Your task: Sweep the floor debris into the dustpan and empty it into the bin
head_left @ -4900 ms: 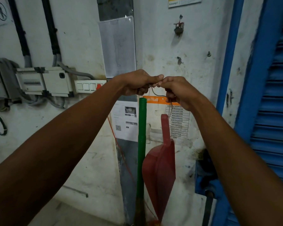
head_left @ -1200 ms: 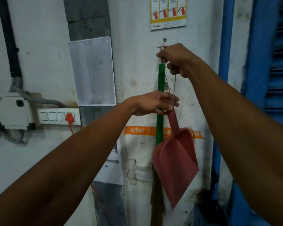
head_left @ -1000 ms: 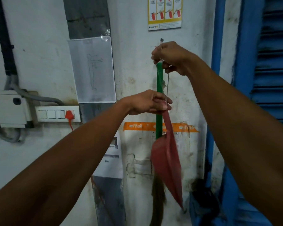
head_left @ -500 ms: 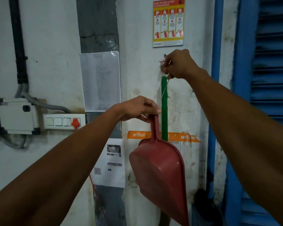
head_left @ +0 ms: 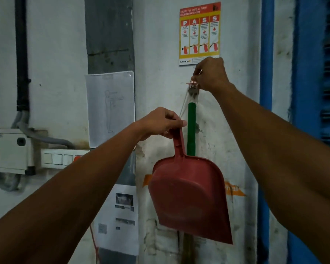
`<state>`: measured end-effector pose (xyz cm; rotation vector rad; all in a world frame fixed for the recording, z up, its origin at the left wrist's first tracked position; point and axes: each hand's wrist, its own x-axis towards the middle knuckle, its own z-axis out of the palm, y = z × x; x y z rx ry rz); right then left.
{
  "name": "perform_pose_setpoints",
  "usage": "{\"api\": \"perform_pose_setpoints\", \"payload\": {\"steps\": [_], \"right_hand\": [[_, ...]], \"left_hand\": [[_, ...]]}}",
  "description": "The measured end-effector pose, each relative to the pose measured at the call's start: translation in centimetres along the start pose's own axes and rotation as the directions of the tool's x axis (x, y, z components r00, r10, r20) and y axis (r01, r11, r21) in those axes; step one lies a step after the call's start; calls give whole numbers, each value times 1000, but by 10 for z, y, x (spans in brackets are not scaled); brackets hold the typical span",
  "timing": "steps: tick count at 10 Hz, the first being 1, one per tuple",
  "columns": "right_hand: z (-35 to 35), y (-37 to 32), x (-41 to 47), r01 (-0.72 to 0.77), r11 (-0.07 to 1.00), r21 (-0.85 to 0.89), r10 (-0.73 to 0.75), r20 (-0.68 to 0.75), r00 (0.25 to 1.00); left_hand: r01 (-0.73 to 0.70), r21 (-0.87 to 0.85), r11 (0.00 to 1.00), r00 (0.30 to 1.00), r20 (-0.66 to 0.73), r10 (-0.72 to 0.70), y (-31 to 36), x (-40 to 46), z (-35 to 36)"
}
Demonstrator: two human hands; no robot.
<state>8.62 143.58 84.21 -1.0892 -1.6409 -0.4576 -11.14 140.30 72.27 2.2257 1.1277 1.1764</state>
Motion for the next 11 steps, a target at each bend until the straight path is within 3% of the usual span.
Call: {"api": "perform_pose_setpoints", "payload": {"steps": [2,3,5,6,7,11], "right_hand": [[20,14,28,-8,1000,-27,9,31,999],[27,24,35,-56,997,-51,61,111,992],[24,46,26,-167,984,59,149,227,962],[16,45,10,-248,946,208,188,271,944],[11,40,-4,-253,920,300,185,238,954],[22,21,-61,-326,919,221,282,208,936]], "left_hand": [[12,10,1000,998,-55,-11,-9,27,1],[40,15,999,999,-16,-40,-12,32,4],[124,1,992,987,104,-124,-16,31,15],[162,59,985,974,153,-169,-15,30,23],[165,97,982,971,156,-179,-12,30,29],[202,337,920,973,39,-228,-8,5,47]]}}
